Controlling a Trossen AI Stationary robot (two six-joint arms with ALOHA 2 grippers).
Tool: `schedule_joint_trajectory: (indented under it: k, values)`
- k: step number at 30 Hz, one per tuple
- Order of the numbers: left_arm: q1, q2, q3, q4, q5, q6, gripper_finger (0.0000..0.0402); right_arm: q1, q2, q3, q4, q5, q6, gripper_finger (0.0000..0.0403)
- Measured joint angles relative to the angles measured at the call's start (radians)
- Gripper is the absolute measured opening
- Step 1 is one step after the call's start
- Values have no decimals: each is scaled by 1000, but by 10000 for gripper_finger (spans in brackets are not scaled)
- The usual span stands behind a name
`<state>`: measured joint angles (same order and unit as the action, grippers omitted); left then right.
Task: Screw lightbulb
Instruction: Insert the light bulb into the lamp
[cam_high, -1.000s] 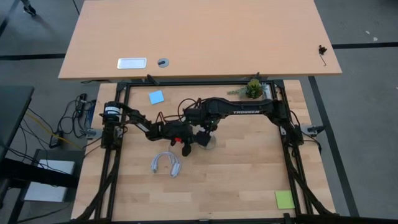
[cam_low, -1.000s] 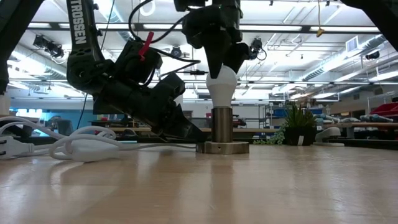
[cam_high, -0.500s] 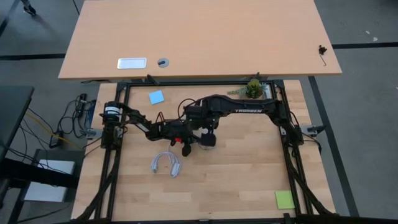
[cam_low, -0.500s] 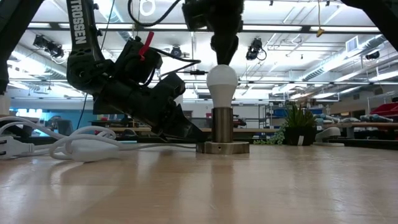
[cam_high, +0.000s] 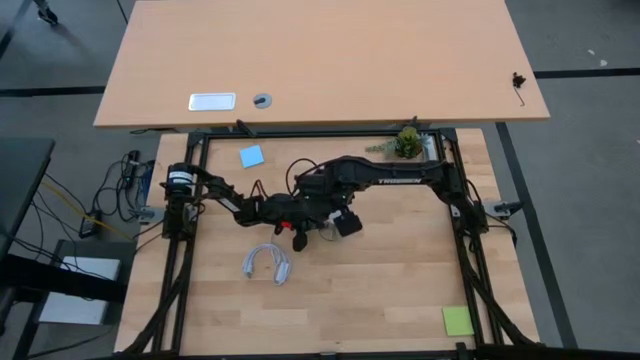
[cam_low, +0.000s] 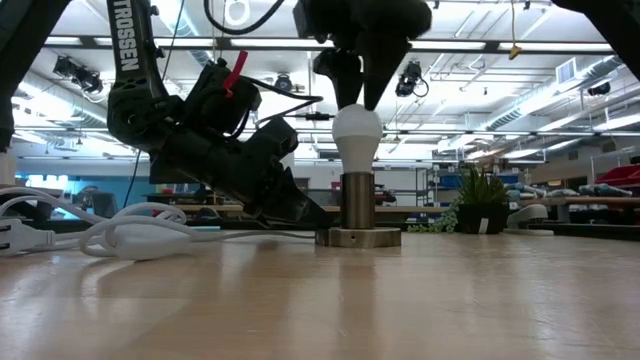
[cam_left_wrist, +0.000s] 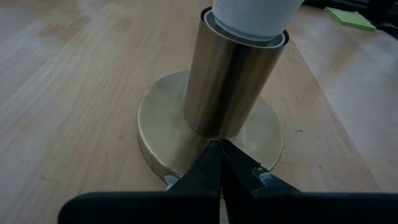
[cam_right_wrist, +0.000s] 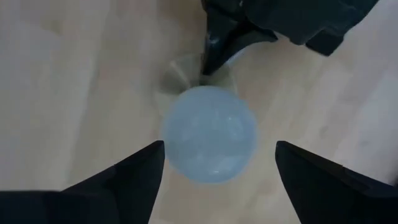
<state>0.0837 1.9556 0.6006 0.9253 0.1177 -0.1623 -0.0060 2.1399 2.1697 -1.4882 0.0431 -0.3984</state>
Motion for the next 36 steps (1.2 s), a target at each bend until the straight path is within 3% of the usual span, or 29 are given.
schedule_joint_trajectory:
  k: [6,15,21,29,32,36]
  values:
    - [0,0,0,-1,0,0,8,1,0,-53,8,42,-135,306]
    - [0,0,0,-1,0,1,8,12,-1,-80,61,38,-119,284]
    - [0,0,0,-2,0,1,8,10,-2,-80,62,28,133,269]
    - [0,0,0,-3,0,1,8,8,-2,-80,38,-35,819,272]
    - [0,0,0,0,0,1,7,17,-3,-80,49,-59,858,275]
    - [-1,0,0,1,4,1,8,25,0,-66,26,-76,793,284]
